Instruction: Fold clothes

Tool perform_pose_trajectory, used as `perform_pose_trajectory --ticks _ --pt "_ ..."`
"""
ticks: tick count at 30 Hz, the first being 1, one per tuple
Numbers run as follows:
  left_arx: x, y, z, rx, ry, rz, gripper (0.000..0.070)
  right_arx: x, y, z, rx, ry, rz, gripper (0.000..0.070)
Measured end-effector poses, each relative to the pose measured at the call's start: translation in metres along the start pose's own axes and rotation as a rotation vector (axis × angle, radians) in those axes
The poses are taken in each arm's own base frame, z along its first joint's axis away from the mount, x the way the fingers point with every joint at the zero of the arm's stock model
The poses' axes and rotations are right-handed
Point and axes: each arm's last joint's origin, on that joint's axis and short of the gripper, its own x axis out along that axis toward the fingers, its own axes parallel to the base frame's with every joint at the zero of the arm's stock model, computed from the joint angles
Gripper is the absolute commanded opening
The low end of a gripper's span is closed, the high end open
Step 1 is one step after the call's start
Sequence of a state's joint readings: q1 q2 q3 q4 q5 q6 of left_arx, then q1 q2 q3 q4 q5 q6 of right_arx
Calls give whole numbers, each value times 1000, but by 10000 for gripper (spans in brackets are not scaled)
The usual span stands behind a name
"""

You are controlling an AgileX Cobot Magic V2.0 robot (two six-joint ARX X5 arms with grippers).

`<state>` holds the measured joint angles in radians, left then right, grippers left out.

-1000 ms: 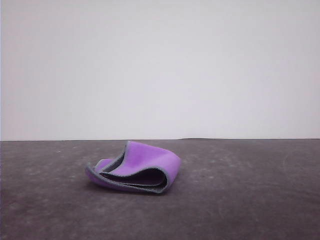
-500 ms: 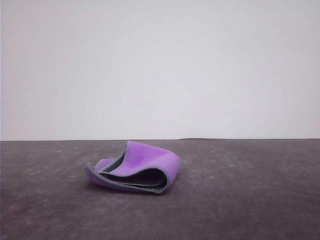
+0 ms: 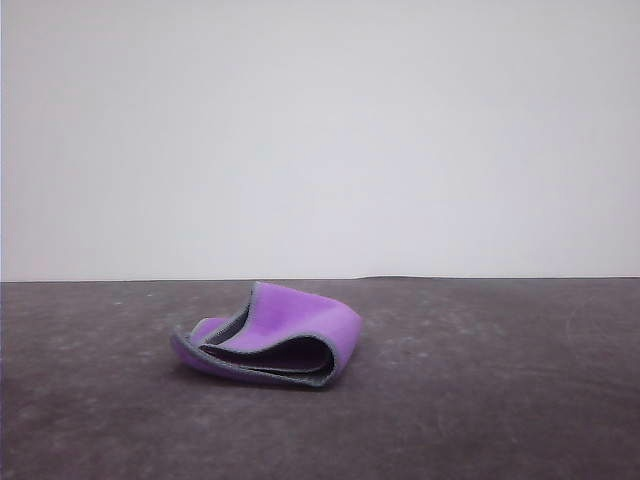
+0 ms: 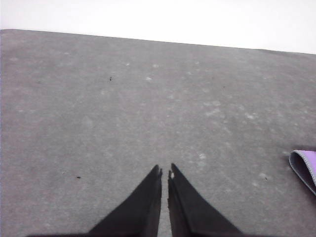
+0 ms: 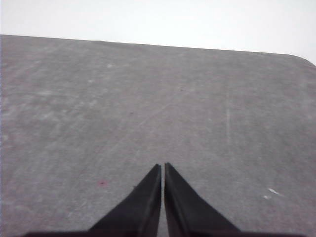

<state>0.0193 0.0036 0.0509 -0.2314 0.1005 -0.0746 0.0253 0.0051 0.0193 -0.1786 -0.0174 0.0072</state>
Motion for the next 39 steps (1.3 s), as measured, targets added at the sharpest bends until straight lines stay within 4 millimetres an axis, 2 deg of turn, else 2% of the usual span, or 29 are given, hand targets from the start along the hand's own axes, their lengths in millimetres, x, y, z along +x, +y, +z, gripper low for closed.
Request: perform_pose_trajectory --ticks 39 --pt "0 0 0 0 0 0 17 0 0 0 -12 -10 -6 5"
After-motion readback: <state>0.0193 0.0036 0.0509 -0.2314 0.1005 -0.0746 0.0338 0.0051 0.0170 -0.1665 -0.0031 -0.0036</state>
